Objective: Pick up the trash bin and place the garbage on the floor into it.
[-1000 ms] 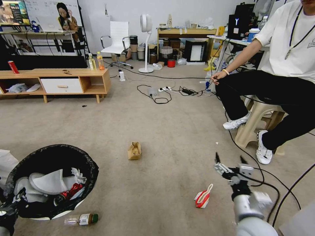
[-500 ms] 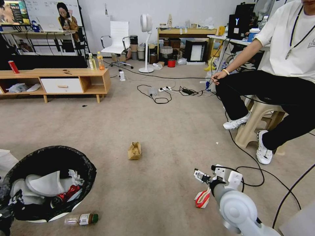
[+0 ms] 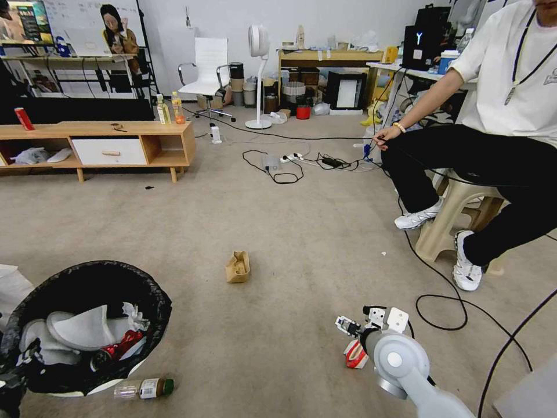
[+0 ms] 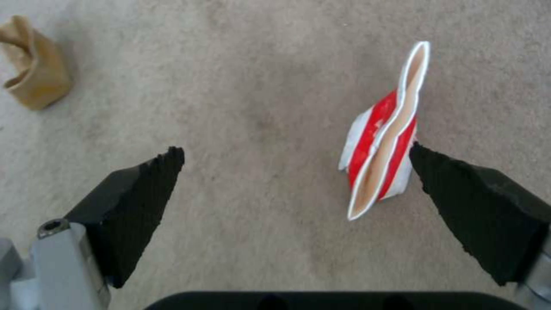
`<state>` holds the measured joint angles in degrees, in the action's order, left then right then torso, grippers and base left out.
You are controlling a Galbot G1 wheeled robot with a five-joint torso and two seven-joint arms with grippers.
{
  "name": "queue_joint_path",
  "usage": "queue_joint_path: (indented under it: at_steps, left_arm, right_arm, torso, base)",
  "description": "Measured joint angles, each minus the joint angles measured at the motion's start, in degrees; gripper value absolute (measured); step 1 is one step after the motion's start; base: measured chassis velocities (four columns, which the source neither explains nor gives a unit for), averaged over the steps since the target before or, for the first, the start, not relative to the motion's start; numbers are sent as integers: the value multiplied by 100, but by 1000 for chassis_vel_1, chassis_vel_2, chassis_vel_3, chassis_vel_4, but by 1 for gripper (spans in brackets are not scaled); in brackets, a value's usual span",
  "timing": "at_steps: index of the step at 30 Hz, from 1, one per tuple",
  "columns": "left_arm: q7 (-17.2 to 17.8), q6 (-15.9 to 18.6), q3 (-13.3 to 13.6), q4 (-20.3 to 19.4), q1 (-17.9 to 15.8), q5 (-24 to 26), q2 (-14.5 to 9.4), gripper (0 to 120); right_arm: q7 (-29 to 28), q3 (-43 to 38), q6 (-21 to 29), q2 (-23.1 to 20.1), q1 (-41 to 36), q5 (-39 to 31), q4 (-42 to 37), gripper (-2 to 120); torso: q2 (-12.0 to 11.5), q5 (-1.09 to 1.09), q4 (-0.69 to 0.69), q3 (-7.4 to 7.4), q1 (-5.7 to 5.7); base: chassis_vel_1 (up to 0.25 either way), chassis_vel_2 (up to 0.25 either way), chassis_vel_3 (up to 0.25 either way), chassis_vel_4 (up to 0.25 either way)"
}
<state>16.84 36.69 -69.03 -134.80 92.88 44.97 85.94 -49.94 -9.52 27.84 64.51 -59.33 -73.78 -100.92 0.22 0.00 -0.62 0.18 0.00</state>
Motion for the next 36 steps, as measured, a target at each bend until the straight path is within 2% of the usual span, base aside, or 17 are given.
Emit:
queue_joint_path:
  at_steps: [11, 26, 36]
  left_arm:
    - [-34, -20, 20, 5, 8, -34, 4, 5]
    - [-78, -38, 60, 35, 35, -64, 4, 5]
    - [-107, -56, 62, 92, 52, -71, -21, 5]
  right_arm:
    - [111, -213, -150, 105, 202, 34, 627, 100]
    - [292, -122, -238, 571, 433, 183, 1600, 100]
    - [628, -121, -315, 812, 624, 443, 2253, 100]
  torso:
    - [0, 0, 0, 0, 0]
    - [0, 0, 1, 0, 0]
    - [0, 0, 0, 0, 0]
  base:
    - [0, 0, 0, 0]
    - [0, 0, 0, 0]
    - [0, 0, 0, 0]
